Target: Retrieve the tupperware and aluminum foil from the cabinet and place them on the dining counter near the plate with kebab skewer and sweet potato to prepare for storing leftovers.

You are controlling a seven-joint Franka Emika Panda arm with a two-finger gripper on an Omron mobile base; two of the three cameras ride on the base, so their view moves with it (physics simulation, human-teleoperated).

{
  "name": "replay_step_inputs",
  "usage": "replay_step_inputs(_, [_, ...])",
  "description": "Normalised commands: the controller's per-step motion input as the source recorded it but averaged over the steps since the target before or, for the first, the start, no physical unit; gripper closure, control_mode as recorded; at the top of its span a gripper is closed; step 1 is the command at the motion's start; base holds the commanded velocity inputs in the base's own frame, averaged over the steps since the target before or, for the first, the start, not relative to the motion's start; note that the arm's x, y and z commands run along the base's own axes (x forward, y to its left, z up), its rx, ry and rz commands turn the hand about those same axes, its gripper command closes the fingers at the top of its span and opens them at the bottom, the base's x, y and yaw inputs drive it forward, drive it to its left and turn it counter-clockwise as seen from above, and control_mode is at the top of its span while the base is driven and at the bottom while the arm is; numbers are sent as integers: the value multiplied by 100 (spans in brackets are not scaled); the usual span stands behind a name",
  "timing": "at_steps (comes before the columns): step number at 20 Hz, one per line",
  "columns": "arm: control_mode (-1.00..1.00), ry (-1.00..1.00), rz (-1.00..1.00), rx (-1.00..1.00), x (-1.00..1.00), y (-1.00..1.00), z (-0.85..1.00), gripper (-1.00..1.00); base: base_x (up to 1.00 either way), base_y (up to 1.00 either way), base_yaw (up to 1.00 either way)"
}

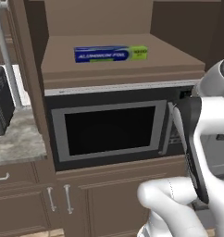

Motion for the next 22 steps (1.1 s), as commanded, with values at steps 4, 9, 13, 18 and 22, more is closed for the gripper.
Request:
replay_step_inputs(4, [100,0,0,0,0,0,0,-100,28,1,-3])
replay_step_inputs(9, [-100,-8,0,0,-1,4,23,-100,0,4,0])
replay_step_inputs(13, [-100,-13,0,0,0,0,55,-100,0,0,0])
replay_step_inputs(18, [-100,-6,0,0,6,0,56,-100,0,0,0])
replay_step_inputs(22, [-100,-1,0,0,19,4,29,-100,0,0,0])
